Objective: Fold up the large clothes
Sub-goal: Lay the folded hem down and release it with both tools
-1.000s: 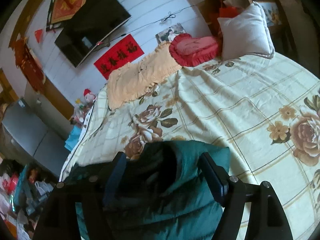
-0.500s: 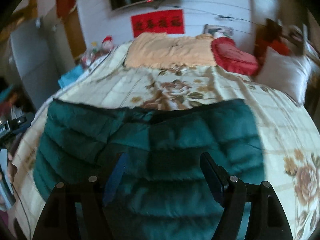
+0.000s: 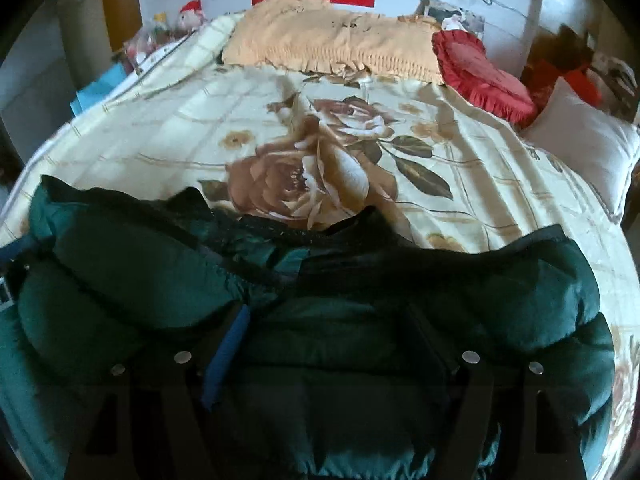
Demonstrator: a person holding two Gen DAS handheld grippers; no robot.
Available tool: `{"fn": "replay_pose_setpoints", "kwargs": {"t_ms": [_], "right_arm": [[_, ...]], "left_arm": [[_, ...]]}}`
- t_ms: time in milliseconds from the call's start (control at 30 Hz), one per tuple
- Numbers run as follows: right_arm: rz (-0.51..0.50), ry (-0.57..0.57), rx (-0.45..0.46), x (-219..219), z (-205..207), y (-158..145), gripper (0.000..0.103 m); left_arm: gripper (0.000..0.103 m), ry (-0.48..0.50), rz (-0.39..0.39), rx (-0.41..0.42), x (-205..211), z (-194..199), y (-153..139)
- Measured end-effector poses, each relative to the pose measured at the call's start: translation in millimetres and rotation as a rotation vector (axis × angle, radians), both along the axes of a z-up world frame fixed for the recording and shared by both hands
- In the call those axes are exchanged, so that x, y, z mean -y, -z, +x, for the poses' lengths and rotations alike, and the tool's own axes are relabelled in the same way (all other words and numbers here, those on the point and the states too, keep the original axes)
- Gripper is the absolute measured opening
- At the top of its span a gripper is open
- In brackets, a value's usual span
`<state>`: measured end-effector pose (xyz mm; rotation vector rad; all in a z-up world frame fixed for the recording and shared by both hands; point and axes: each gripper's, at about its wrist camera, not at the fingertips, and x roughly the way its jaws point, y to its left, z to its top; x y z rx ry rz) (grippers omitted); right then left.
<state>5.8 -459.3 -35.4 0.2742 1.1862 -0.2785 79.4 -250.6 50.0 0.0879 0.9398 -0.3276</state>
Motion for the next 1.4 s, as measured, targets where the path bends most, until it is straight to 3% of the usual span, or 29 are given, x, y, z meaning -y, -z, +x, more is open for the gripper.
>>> {"fn": "replay_pose_setpoints", "kwargs": {"t_ms": [167,300,367,467,533,633,767,867,1033,1100,1267,1400], "right_arm": [[0.042,0.025,0.017,7,-8,-10,0.077],[0.08,0.108,0.158,28,-36,-47,0.077],[0.037,0.143,0.138,40,-40,-50,0.077],[0.014,0.19,0.073,64,-45,-38,0.077],[0.009,0.224,0.016,77,-48,-22,0.077],[0.057,0.259,0.003,87,-49,-4,0.077],[-0.008,0.239,-0.01,78,-42,3,0.083],[-0.024,0.227,-0.002,74,-47,-4,0.083],[0.074,0.214,0.167,59,-93,-61,0.083],[0.087,0.183,0.192,47,-107,-77,0.083],[0.052,0.14,0.181,17,-141,-88,0.083],[0.0,0.159,0.1,15,-155,-66,0.083]], "left_arm": [[0.095,-0.007,-0.055,-0.049,-12,2,-13],[0.095,-0.026,-0.041,0.08,-16,-5,-42],[0.095,-0.038,0.005,0.079,-11,4,-42],[0.095,-0.078,0.052,0.009,-7,23,-23],[0.095,-0.1,0.032,-0.043,-9,33,-5],[0.095,-0.127,-0.022,-0.065,-16,36,7],[0.096,-0.131,-0.041,-0.067,-18,35,8],[0.095,-0.12,-0.049,-0.031,-24,20,-8],[0.095,-0.034,-0.054,0.121,-31,-33,-48],[0.095,0.006,-0.053,0.16,-30,-54,-56],[0.095,0.064,-0.039,0.192,-23,-90,-49],[0.095,0.072,0.006,0.172,-15,-97,-28]]}}
